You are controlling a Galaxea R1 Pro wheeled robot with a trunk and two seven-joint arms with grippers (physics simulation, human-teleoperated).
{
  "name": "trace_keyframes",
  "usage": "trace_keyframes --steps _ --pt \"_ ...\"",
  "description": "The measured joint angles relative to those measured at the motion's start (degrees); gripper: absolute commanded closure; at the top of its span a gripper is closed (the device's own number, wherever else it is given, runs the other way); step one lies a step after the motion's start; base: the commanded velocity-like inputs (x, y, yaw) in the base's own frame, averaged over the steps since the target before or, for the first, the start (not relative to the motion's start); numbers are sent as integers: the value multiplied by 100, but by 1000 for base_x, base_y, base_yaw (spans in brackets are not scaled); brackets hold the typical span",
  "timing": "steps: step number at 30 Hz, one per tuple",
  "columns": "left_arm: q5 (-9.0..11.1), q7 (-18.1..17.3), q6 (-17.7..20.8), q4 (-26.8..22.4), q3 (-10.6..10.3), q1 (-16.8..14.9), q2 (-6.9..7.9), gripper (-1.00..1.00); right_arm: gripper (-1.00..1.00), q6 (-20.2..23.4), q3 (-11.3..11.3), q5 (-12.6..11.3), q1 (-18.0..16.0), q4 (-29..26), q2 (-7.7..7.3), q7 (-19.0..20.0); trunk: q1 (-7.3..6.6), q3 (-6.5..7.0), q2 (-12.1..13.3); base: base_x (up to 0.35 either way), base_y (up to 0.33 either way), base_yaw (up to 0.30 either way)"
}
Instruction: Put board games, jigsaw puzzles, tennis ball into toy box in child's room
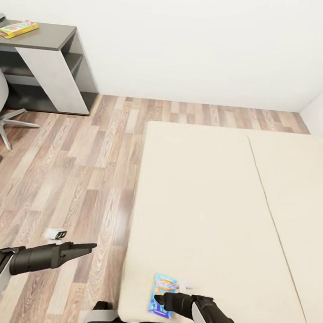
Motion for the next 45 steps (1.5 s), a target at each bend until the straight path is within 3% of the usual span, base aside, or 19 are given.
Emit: trace_keyframes --steps 45 --pt "-1 -2 3 0 5 0 0 -100 -100 -7 -7 -4 4 0 0 1 0 0 0 0 134 0"
